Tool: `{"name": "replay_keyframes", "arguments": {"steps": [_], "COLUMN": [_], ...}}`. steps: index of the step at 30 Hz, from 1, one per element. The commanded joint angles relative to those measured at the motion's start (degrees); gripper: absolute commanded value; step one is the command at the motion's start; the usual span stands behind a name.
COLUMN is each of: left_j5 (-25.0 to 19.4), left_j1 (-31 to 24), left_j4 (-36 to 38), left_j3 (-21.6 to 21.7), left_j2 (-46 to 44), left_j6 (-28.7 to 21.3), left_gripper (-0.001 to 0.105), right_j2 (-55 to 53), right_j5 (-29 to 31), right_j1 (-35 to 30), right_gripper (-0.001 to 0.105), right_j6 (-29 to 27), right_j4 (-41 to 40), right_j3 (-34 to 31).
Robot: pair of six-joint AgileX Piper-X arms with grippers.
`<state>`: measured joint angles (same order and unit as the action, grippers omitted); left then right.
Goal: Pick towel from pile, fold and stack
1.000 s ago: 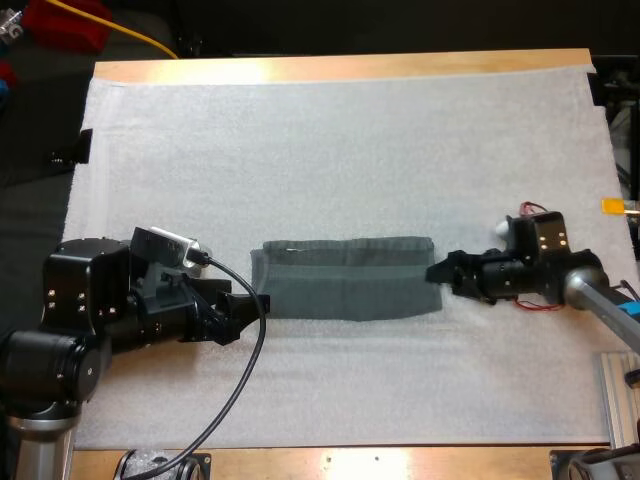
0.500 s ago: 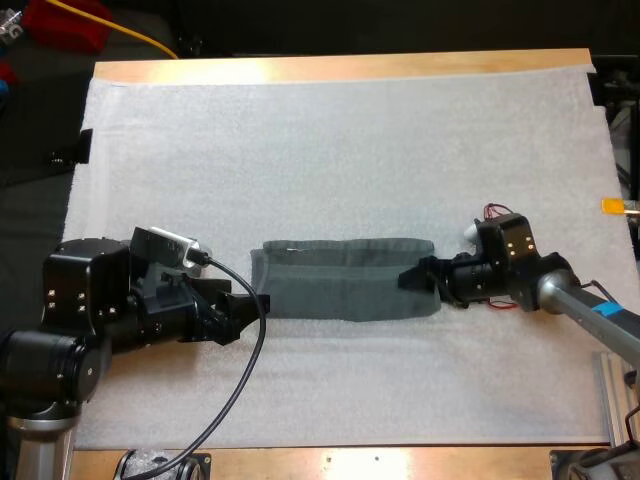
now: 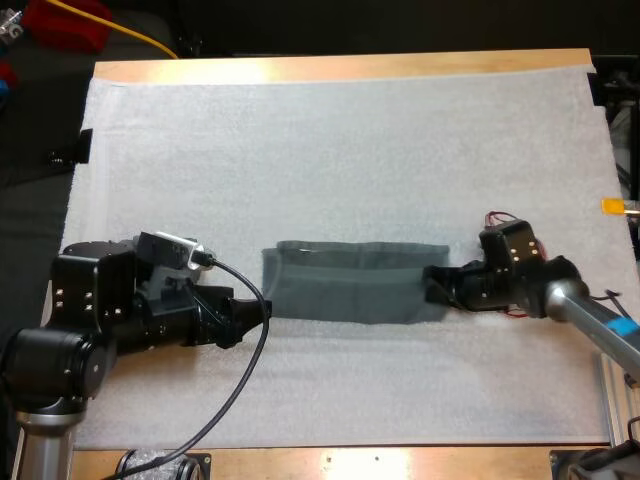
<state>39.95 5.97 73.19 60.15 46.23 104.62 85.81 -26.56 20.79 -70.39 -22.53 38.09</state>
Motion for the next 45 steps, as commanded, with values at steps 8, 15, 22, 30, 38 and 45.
{"name": "replay_keyframes", "arguments": {"steps": [8,15,22,30,38,45], "left_j5": [3.1,3.9,3.9,4.1,4.1,4.1], "left_j1": [0.0,0.3,0.3,0.3,0.3,0.3], "left_j4": [0.3,0.3,0.3,0.3,0.3,0.3], "left_j3": [-1.0,-1.0,-1.0,-1.0,-1.0,-1.0], "left_j2": [0.0,0.0,0.0,0.0,0.0,0.0], "left_j6": [0.5,0.5,0.5,0.5,0.5,0.5], "left_gripper": [0.065,0.065,0.065,0.065,0.065,0.065], "right_j2": [-9.9,-14.9,-15.7,-15.7,-15.7,-15.2], "right_j5": [16.3,28.6,41.3,40.9,18.2,11.7], "right_j1": [0.0,0.0,0.0,0.3,0.4,7.2], "right_gripper": [0.001,0.001,0.001,0.001,0.001,0.001], "right_j6": [-7.6,-12.6,-20.9,-22.3,-17.1,-10.0], "right_j4": [-15.1,-24.4,-35.0,-37.0,-33.9,-25.9], "right_j3": [-0.1,0.2,6.0,9.9,10.3,10.3]}}
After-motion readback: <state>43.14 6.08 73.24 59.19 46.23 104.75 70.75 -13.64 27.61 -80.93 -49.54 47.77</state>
